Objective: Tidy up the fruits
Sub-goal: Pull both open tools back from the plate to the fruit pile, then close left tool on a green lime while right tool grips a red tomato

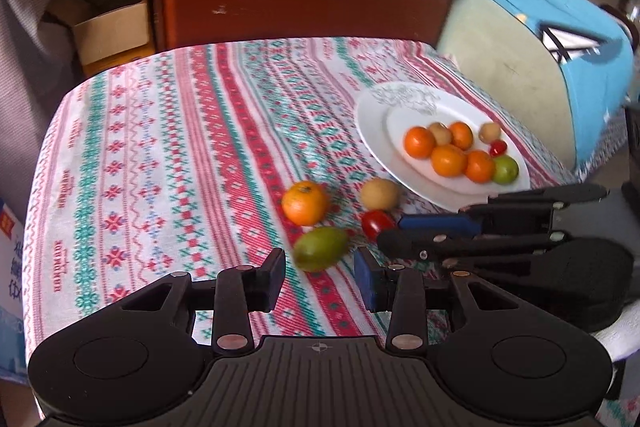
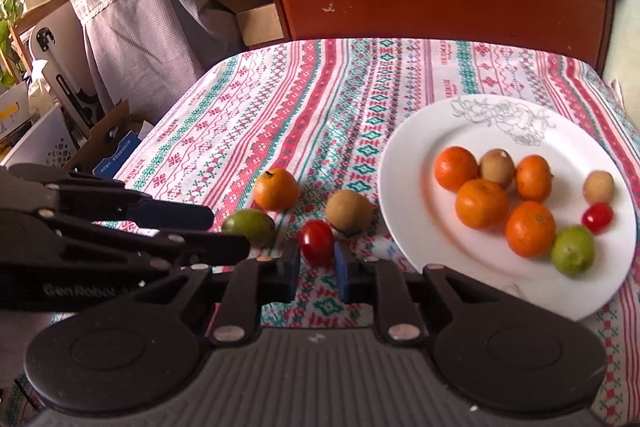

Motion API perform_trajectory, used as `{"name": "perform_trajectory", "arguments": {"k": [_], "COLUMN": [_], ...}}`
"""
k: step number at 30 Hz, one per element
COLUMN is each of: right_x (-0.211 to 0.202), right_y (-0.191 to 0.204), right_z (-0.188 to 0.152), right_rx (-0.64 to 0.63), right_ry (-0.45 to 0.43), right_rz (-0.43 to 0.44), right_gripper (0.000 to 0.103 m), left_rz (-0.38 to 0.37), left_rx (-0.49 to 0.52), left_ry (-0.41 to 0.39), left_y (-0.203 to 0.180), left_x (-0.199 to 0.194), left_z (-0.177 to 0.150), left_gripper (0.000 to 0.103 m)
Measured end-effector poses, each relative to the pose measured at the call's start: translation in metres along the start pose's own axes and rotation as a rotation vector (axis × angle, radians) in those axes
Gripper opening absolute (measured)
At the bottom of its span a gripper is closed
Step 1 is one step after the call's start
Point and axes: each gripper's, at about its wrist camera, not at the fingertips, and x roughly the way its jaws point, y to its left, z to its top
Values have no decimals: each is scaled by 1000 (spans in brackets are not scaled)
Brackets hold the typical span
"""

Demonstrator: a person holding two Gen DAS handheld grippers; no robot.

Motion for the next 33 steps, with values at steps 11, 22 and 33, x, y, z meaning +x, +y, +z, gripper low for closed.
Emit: {"name": "perform_trajectory", "arguments": {"k": [11, 22, 33], "right_x": [-3, 6, 14], "right_y": [-6, -1, 3], "right_z": [-6, 1, 6], "right_rx": [24, 11, 14], "right_ry": [-9, -10, -6], "right_rz": [-12, -10, -5], "right_gripper": [21, 23, 23], "left_rz": [80, 107, 113], "left_rx": [92, 121, 122], "left_ry": [-36, -58, -66], "left_y": [-11, -7, -2], "left_x": [13, 19, 19], "left_z": [-6, -8, -8], "left_gripper": [37, 34, 35]}}
